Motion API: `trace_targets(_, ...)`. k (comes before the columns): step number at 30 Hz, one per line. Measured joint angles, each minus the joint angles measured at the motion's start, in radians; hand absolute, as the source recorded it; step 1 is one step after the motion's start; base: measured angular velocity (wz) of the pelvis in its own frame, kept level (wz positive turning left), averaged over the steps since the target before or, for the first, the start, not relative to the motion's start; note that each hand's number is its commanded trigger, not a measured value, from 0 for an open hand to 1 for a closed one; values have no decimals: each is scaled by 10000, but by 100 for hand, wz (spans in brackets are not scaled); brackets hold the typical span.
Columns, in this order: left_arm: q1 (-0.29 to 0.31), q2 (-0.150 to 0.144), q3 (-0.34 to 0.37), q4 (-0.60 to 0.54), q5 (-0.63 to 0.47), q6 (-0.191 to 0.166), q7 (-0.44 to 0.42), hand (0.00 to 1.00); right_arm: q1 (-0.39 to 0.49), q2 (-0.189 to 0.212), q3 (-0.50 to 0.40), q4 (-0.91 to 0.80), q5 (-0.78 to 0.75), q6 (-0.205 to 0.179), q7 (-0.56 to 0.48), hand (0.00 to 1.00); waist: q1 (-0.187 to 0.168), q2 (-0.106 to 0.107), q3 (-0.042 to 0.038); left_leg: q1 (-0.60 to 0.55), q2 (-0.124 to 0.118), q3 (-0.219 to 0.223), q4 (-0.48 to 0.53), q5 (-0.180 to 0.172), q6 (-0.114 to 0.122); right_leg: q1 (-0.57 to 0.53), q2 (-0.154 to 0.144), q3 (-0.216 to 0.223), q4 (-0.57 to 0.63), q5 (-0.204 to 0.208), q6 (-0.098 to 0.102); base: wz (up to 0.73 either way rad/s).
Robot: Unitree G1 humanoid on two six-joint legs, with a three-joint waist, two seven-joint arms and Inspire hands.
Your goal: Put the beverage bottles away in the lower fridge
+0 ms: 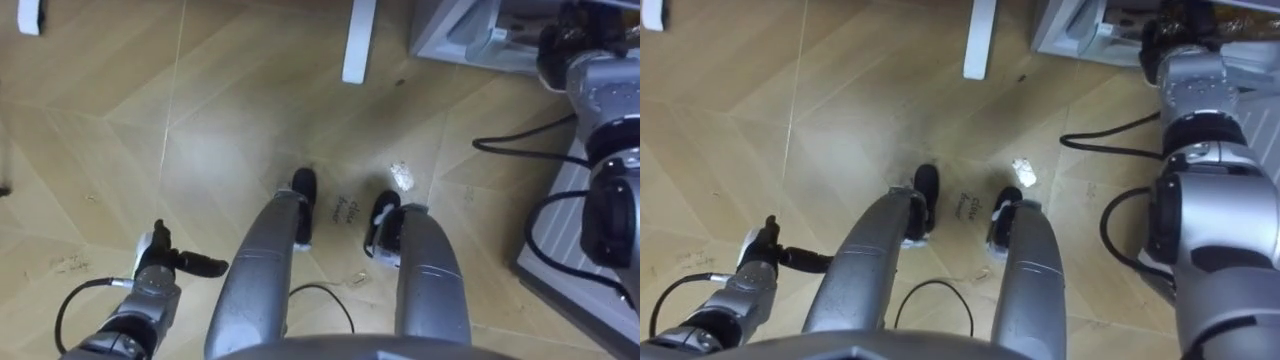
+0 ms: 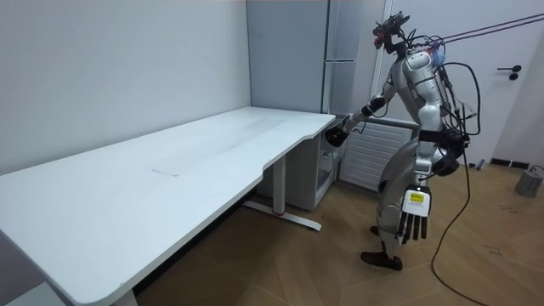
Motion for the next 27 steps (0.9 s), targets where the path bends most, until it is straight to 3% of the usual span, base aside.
trace_targets(3,0,0,-3,-4,-184,11,6,0,-40,0,-19,-3,-40,-4,-318,100,-12,19,-8,-43,-27,5,58,0,0,-16,-120,-78,102,-62,-43,8)
trace_targets(4,0,0,-11,-4,-285,23,7,0,-44,0,-12,-17,-83,-3,-367,86,-2,31,-13,-78,-25,5,99,-2,2,-36,-129,-95,133,-80,-44,5)
trace_targets(5,1,0,-18,-7,-285,62,7,0,-51,-1,-12,-86,-82,-3,-445,60,10,43,-20,-121,-21,4,124,-3,3,-70,-134,-107,159,-85,-44,4)
trace_targets(6,2,-1,-21,-14,-284,93,7,0,-51,-1,-13,-172,-75,-3,-509,0,14,59,-30,-162,-16,0,140,-3,3,-102,-135,-120,168,-85,-44,4)
trace_targets(13,4,0,-216,-13,-298,179,-3,0,-66,-9,-10,-526,2,-128,-840,0,279,140,-40,-309,-19,17,294,-6,7,-308,-148,-56,472,-119,-80,0)
trace_targets(27,53,44,-920,-35,-864,228,13,0,-65,-34,52,-581,-1,-125,-846,0,271,218,-40,-390,-28,-1,429,-6,7,-359,-201,-107,599,-136,-97,0)
